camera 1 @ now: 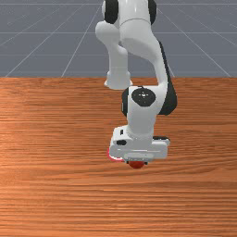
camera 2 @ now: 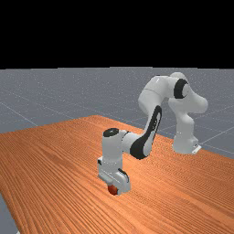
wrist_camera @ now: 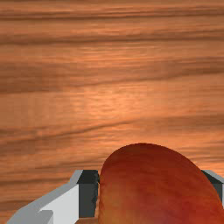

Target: Pick the apple to the marker

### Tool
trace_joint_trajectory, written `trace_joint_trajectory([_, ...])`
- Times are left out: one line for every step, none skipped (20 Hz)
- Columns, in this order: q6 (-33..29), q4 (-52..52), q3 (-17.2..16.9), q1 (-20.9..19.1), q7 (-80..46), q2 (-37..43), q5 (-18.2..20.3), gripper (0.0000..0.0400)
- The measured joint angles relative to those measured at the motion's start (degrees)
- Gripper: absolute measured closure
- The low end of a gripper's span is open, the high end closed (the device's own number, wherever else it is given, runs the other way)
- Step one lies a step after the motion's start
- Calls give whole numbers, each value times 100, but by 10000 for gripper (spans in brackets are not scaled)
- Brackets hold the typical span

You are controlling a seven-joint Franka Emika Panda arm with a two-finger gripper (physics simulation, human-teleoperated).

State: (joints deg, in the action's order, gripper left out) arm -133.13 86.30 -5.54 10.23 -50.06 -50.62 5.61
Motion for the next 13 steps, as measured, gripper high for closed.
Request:
trace_joint_trajectory([-20, 324, 12, -12, 27, 275, 33, 106])
trace_joint_trajectory([-85, 773, 15, -27, 58, 658, 71, 106])
trace_joint_trajectory([-173, 1183, 10, -46, 82, 1031, 108, 106])
trace_joint_trajectory([-341, 1621, -4, -60, 104, 1380, 138, 106])
trace_joint_trajectory([-559, 1962, -23, -68, 114, 1606, 153, 106])
trace_joint_trajectory([-860, 2209, -48, -71, 118, 1714, 160, 106])
trace_joint_trajectory([-1086, 2350, -72, -89, 125, 1743, 171, 106])
trace_joint_trajectory([-1218, 2405, -102, -109, 122, 1700, 168, 106])
trace_joint_trajectory([-1320, 2421, -131, -121, 112, 1596, 155, 106])
trace_joint_trajectory([-1357, 2359, -147, -132, 103, 1439, 143, 106])
trace_joint_trajectory([-1379, 2291, -151, -137, 96, 1294, 136, 106])
trace_joint_trajectory([-1422, 2257, -157, -131, 87, 1191, 127, 106])
trace_joint_trajectory([-1457, 2225, -161, -122, 76, 1102, 118, 106])
